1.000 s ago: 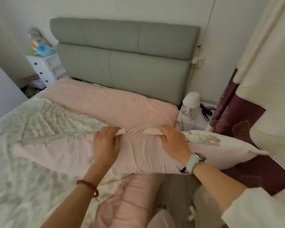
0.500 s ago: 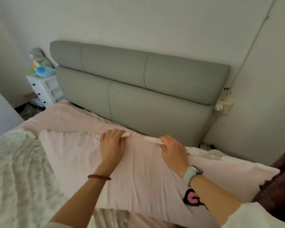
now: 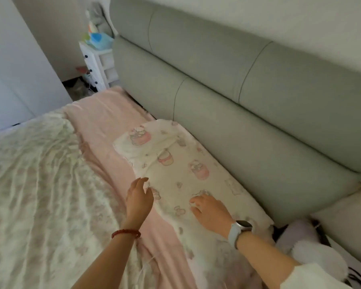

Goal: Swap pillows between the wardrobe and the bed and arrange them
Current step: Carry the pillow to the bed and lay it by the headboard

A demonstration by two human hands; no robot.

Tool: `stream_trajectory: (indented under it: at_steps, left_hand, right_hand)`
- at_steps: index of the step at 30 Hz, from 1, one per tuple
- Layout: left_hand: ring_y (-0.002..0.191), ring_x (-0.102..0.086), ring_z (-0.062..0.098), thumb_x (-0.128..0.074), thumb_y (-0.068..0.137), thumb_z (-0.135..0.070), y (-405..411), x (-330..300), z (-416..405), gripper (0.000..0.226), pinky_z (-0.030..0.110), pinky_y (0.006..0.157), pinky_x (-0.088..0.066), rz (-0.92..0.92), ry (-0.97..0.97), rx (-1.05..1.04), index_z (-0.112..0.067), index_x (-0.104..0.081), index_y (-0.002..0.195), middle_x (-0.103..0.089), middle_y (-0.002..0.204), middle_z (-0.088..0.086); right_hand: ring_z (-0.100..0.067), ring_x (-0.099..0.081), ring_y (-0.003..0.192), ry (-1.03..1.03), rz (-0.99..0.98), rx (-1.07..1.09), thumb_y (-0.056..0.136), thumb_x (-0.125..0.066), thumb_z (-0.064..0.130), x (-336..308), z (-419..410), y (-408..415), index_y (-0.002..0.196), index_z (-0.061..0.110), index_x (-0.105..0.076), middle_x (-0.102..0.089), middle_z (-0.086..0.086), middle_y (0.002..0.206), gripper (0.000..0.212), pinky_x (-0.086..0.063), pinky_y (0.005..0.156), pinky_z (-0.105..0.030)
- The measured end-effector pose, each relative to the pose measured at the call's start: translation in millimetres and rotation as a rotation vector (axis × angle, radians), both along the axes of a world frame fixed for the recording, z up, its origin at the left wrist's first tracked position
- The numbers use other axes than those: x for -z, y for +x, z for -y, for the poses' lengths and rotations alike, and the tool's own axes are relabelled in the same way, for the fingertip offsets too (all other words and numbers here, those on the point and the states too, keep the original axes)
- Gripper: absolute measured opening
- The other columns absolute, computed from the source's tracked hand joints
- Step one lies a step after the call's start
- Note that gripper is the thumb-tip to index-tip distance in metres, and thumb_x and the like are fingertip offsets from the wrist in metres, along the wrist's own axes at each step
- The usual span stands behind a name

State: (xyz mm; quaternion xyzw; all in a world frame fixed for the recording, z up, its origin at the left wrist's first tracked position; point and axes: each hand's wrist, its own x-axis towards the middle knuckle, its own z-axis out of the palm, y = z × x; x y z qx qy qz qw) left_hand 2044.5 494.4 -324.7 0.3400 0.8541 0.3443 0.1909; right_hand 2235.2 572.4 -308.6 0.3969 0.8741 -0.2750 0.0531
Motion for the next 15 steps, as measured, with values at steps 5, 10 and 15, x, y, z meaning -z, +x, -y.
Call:
stream_trajectory:
  at_steps: [5,10,15]
  left_hand:
    - [0.127,-0.036,0.031,-0.048,0.093,-0.019,4,71,-13,0.049,0.042,0.103,-0.032,0.312,-0.147,-0.197,-0.007,-0.03,0.137,-0.03,0.144,0.017]
    - [0.13,-0.033,0.03,-0.058,0.085,-0.041,4,140,-39,0.074,0.047,0.105,-0.033,0.57,-0.153,-0.484,-0.015,-0.02,0.142,-0.029,0.146,0.012]
    - [0.113,-0.048,0.021,-0.066,0.079,-0.046,-4,187,-59,0.076,0.039,0.096,-0.042,0.737,0.03,-0.584,-0.016,-0.026,0.136,-0.045,0.131,0.002]
  right_hand:
    - [-0.026,-0.047,0.115,-0.105,0.032,0.061,0.095,-0.037,0.022,64,-61,-4,0.125,0.015,-0.045,-0.05,-0.011,0.127,0.032,-0.042,0.095,-0.038]
    - [-0.034,-0.04,0.119,0.047,0.035,0.17,0.092,-0.043,0.019,123,-144,-10,0.127,0.01,-0.042,-0.046,-0.017,0.13,0.036,-0.038,0.096,-0.043]
    - [-0.038,-0.038,0.123,-0.005,0.043,0.308,0.088,-0.049,0.036,167,-218,-23,0.133,0.013,-0.031,-0.041,-0.02,0.136,0.054,-0.036,0.099,-0.048]
